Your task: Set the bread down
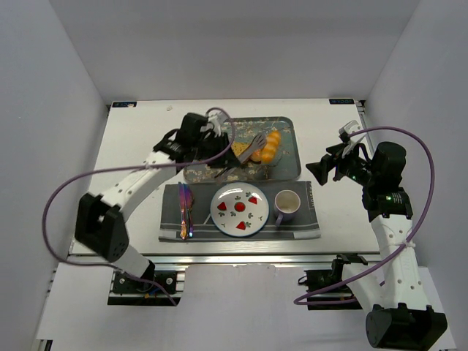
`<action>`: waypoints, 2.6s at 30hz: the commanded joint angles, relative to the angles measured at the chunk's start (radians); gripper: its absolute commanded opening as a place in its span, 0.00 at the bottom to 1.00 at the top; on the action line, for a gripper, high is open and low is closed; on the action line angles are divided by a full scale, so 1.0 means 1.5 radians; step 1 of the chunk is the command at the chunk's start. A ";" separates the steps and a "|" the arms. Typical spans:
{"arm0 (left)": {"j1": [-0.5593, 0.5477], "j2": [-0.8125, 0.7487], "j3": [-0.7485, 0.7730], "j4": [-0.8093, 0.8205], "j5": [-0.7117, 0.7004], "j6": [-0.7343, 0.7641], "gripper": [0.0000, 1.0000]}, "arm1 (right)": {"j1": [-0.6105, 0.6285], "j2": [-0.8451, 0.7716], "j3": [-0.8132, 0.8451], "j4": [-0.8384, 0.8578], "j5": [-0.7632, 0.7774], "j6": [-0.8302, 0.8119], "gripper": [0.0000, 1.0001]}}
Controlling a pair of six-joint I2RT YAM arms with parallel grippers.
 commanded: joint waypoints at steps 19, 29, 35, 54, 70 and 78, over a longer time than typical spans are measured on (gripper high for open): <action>0.002 -0.380 -0.417 -0.135 -0.033 -0.009 0.14 | 0.018 0.003 -0.007 0.026 -0.048 -0.012 0.89; 0.002 -0.426 -0.380 -0.176 -0.104 -0.016 0.50 | 0.018 -0.001 -0.013 0.019 -0.048 -0.013 0.89; 0.002 -0.452 -0.364 -0.179 -0.127 -0.038 0.52 | 0.018 -0.004 -0.014 0.017 -0.049 -0.016 0.89; 0.002 -0.220 -0.187 -0.072 -0.064 -0.003 0.47 | 0.019 -0.003 -0.017 0.020 -0.047 -0.014 0.89; -0.002 -0.075 0.029 -0.166 -0.139 0.143 0.42 | 0.018 -0.003 -0.023 0.019 -0.039 -0.015 0.89; -0.044 -0.039 0.080 -0.212 -0.242 0.263 0.45 | 0.018 0.004 -0.029 0.034 -0.050 -0.002 0.89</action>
